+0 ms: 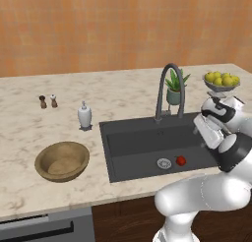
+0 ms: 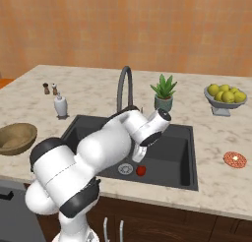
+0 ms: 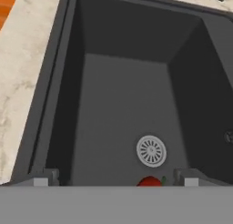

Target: Pick the bell pepper from the sink and place it in the bowl. Then pick the bowl and place it in the microwave. Then close the microwave door and press the start button.

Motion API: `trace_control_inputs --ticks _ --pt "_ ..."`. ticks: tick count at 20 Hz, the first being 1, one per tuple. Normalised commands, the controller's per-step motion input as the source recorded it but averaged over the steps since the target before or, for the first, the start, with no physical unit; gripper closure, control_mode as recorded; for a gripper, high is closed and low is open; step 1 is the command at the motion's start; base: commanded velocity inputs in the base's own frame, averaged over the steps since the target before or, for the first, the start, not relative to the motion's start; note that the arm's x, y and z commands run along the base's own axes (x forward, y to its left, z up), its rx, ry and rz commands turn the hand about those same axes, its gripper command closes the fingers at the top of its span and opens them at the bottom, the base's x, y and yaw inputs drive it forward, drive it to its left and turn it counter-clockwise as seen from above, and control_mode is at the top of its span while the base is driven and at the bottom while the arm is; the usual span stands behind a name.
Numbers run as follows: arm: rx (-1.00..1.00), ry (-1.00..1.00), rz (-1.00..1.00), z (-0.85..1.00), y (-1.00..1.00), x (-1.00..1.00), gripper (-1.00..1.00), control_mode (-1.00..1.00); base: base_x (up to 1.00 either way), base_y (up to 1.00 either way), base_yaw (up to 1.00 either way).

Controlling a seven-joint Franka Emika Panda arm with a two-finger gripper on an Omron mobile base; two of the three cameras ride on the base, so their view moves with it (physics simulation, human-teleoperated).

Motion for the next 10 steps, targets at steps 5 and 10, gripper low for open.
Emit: trace_control_inputs --ticks 5,10 --pt "0.02 -0.01 0.08 -0.43 -0.35 0.33 -1.0 -1.0 0.0 0.0 0.0" --pt "0.04 0.04 0.08 -0.15 -0.33 0.34 -1.0 -1.0 0.0 0.0 0.0"
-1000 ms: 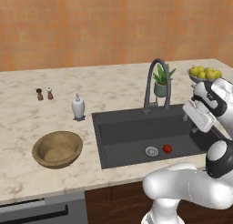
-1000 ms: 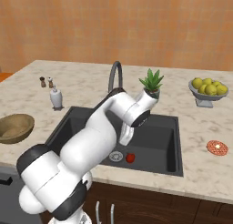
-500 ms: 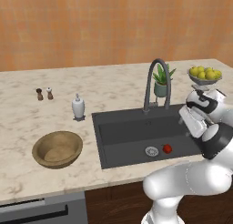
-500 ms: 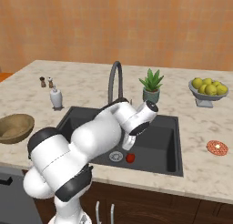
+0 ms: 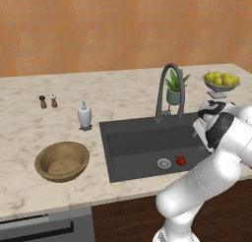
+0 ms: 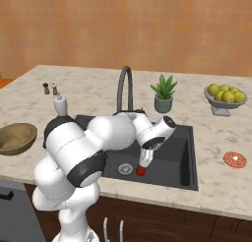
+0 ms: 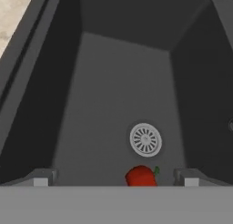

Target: Pick the bell pepper from the sink and place it in the bowl. Then pick the bowl and place it in the microwave. Then close the microwave door and press the start button.

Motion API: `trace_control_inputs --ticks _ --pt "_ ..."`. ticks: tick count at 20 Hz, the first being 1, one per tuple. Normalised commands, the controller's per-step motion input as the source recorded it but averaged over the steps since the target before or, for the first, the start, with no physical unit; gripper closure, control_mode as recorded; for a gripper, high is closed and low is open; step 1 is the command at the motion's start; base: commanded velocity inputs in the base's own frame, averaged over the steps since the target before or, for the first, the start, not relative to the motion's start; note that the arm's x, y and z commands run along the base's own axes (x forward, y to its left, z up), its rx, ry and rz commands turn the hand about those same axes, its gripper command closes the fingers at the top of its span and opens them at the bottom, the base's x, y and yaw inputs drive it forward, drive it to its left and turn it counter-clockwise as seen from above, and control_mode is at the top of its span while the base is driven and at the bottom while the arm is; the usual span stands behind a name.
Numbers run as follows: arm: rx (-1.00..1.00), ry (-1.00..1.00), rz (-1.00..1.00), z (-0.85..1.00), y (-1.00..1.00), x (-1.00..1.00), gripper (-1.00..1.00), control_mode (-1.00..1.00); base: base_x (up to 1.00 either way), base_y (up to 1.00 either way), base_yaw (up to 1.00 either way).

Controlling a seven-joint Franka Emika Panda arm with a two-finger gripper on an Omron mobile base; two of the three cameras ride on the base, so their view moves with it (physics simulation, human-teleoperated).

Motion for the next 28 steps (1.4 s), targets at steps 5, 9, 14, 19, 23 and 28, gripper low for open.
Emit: trace_control_inputs --ticks 5,9,14,19,23,28 --pt "0.06 0.07 0.04 -0.31 -0.25 0.43 -1.0 -1.0 0.0 0.0 0.0" --pt "0.08 0.03 0.05 -0.18 -0.48 0.13 -1.0 -1.0 0.0 0.0 0.0" --pt "0.09 0.02 0.03 -0.17 -0.35 0.07 -1.0 -1.0 0.0 0.0 0.0" --pt "0.03 0.01 0.0 -0.23 -0.04 0.11 -1.0 -1.0 0.0 0.0 0.0" --pt "0.0 0.01 0.0 -0.42 0.0 0.15 -1.0 -1.0 0.0 0.0 0.0" --pt "0.0 0.01 0.0 -0.44 0.22 0.35 -1.0 -1.0 0.0 0.0 0.0"
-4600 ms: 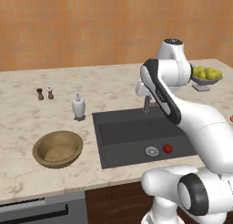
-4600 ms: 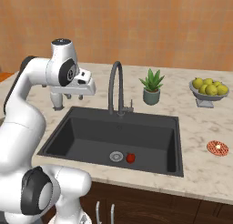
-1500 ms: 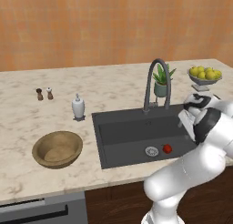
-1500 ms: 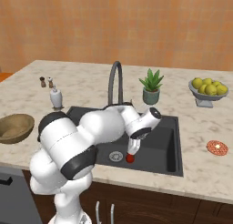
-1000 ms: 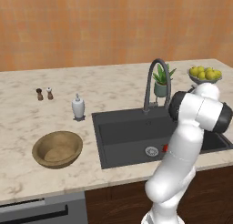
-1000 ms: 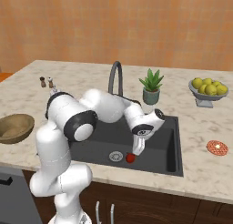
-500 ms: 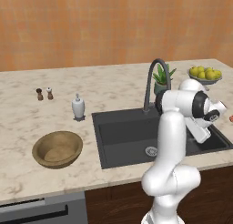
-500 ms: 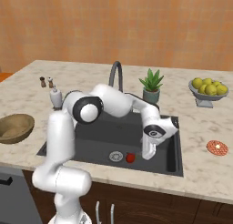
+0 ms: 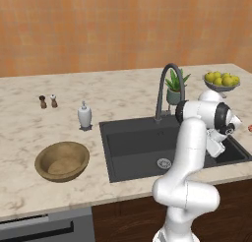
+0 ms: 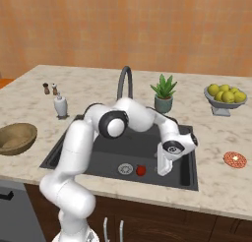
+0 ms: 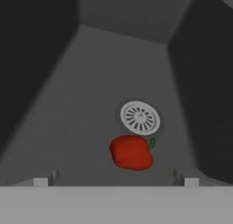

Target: Pick the bell pepper from the sink and place it in the bowl. Then pick the bowl and place it in the microwave. Then close the microwave door and press the start button.

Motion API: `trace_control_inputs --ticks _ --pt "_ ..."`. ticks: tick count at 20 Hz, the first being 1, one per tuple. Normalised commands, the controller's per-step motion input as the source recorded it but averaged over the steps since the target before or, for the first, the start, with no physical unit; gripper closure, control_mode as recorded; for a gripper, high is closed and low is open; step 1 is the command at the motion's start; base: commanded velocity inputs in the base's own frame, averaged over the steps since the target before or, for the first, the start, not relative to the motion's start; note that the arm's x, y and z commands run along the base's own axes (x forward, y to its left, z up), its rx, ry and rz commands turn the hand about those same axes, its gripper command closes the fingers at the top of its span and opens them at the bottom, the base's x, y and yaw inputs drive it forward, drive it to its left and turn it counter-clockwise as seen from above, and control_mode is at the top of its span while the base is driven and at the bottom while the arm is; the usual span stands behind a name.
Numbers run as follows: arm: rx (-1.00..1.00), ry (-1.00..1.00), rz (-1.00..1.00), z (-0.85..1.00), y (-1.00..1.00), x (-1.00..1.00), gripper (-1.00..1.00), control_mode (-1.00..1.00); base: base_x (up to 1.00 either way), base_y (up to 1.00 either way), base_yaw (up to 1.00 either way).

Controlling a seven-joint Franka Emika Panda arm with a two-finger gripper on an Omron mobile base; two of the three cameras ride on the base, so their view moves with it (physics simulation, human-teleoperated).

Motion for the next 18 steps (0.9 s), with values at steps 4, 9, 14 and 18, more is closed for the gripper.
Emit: trace_control_inputs --ticks 4,9,14,18 --pt "0.0 0.01 0.0 -0.31 0.09 0.27 -1.0 -1.0 0.0 0.0 0.0" --pt "0.03 0.03 0.0 -0.44 0.0 0.19 -1.0 -1.0 0.0 0.0 0.0" --pt "0.13 0.0 0.04 -0.16 0.15 0.0 -1.0 -1.0 0.0 0.0 0.0" --pt "0.11 0.0 0.05 -0.17 0.21 0.0 -1.0 -1.0 0.0 0.0 0.0"
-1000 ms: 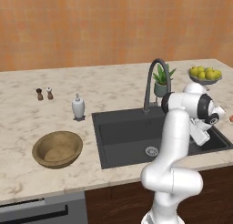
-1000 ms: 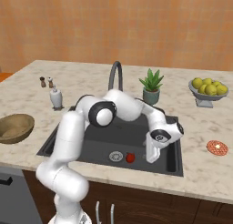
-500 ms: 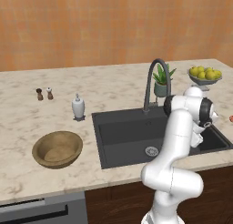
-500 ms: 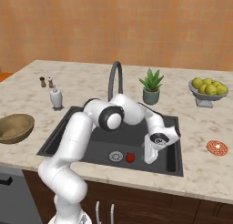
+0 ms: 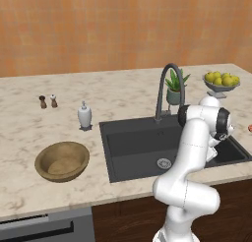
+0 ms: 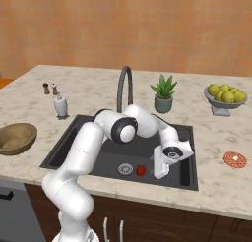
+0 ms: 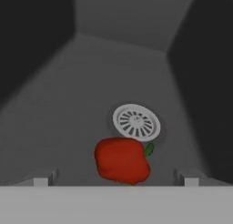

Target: Pick the bell pepper from the sink and place it in the bowl. Then pick the bowl and place it in the microwave. Then close the microwave door and press the start button.

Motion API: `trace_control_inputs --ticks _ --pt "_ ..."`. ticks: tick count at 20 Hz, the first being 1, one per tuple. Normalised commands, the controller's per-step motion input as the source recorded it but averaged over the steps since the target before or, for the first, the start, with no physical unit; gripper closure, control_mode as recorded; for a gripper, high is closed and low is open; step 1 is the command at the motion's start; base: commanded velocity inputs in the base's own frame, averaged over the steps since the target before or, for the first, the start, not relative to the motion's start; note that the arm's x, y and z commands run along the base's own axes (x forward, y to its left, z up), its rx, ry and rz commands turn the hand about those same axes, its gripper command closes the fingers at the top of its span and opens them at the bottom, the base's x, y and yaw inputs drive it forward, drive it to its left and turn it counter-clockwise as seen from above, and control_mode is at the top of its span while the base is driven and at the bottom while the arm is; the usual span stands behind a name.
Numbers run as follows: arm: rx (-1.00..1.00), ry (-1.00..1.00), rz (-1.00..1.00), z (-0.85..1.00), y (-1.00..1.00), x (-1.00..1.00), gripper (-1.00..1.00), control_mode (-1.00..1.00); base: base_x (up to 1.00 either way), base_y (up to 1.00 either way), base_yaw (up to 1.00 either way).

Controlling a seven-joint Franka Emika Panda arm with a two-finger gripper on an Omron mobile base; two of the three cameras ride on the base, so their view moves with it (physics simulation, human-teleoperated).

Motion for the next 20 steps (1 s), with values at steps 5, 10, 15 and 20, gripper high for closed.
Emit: trace_control_inputs --ticks 5,10,15,20 --pt "0.02 0.03 0.01 -0.18 0.23 0.0 -1.0 -1.0 0.0 0.0 0.0" --pt "0.0 0.02 0.0 -0.08 0.29 0.05 -1.0 -1.0 0.0 0.0 0.0" --pt "0.0 0.01 0.0 -0.17 0.06 0.15 -1.0 -1.0 0.0 0.0 0.0" --pt "0.0 0.04 0.0 -0.42 0.03 0.16 -1.0 -1.0 0.0 0.0 0.0"
